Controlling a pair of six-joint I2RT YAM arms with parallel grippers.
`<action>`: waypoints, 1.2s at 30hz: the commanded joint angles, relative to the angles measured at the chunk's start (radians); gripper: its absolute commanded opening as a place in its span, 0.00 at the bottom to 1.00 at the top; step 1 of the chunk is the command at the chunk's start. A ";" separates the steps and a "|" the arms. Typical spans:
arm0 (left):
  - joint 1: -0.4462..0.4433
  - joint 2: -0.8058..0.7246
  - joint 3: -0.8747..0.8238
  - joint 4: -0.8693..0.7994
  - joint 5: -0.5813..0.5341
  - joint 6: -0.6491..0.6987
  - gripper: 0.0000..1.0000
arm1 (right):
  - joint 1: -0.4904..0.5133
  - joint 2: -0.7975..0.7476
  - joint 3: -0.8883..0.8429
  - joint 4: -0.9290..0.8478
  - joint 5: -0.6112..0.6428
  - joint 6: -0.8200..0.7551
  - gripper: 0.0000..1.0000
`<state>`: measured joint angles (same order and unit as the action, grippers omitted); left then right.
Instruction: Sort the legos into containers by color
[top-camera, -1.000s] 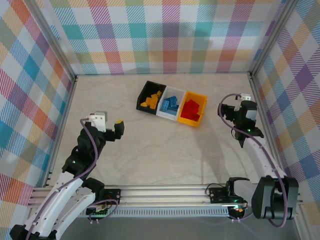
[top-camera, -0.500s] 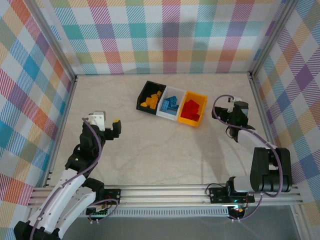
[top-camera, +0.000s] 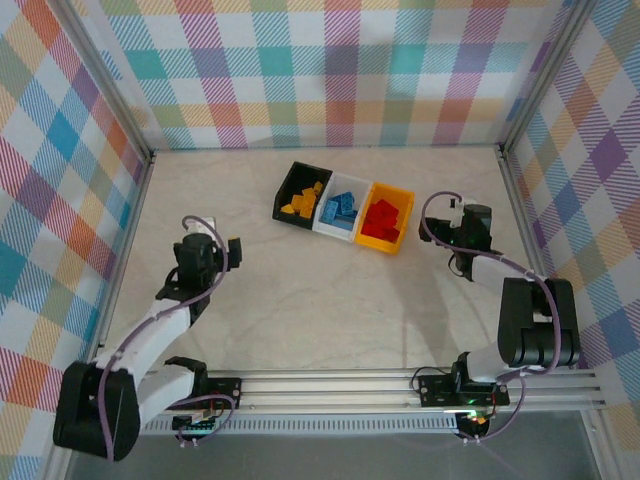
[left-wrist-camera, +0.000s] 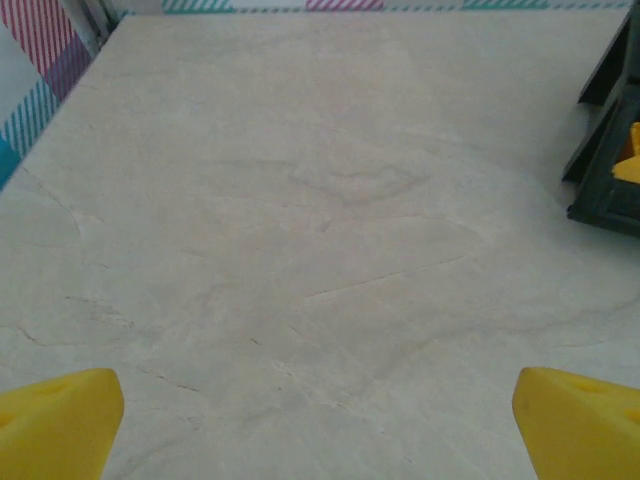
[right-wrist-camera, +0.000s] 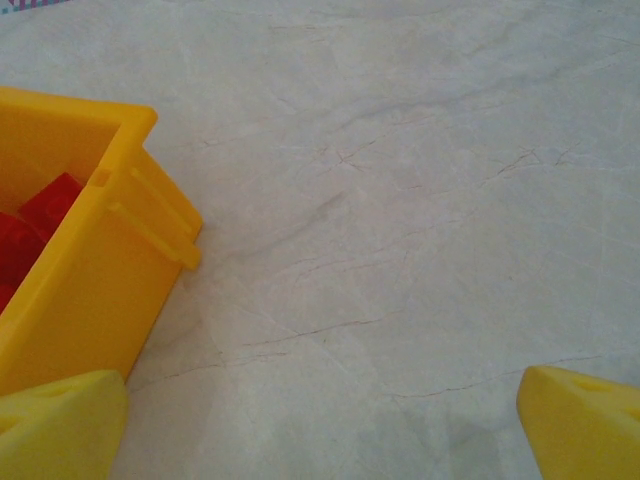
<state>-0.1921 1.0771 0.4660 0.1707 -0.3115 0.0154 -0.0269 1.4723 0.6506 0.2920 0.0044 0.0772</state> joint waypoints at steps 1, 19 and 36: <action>0.031 0.075 0.004 0.151 0.018 -0.013 1.00 | -0.005 0.011 0.027 0.030 -0.035 -0.018 1.00; 0.123 0.382 0.045 0.399 0.215 0.012 1.00 | -0.006 0.034 0.023 0.032 -0.054 -0.012 1.00; 0.123 0.471 -0.152 0.820 0.268 0.035 1.00 | -0.005 -0.013 -0.075 0.173 -0.195 -0.085 1.00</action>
<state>-0.0811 1.5063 0.2890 0.9092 -0.0345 0.0463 -0.0269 1.5021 0.6292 0.3630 -0.1196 0.0303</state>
